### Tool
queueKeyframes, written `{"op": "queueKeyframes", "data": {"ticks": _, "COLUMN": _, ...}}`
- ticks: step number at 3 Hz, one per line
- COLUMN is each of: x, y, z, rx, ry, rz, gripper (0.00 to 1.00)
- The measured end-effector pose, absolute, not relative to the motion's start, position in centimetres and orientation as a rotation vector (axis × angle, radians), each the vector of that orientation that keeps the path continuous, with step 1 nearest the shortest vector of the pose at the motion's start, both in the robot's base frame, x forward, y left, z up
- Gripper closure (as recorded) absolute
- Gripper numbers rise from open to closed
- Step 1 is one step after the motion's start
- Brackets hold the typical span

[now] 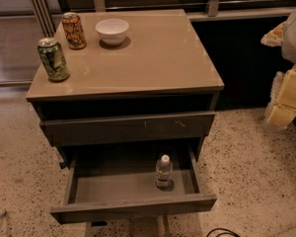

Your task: Pick blue plastic bottle from middle drawer and place on counter

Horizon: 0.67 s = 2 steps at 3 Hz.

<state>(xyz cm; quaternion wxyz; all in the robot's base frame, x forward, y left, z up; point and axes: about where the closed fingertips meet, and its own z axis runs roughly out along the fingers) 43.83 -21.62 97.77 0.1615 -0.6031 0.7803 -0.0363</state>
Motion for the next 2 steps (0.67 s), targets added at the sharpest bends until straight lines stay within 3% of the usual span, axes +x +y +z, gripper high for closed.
{"op": "queueKeyframes", "data": {"ticks": 1, "x": 43.83, "y": -21.62, "z": 97.77, "rx": -1.721, "ry": 2.227, "rz": -0.104, "gripper": 0.00}}
{"op": "queueKeyframes", "data": {"ticks": 2, "x": 43.83, "y": -21.62, "z": 97.78, "rx": -1.721, "ry": 2.227, "rz": -0.104, "gripper": 0.18}}
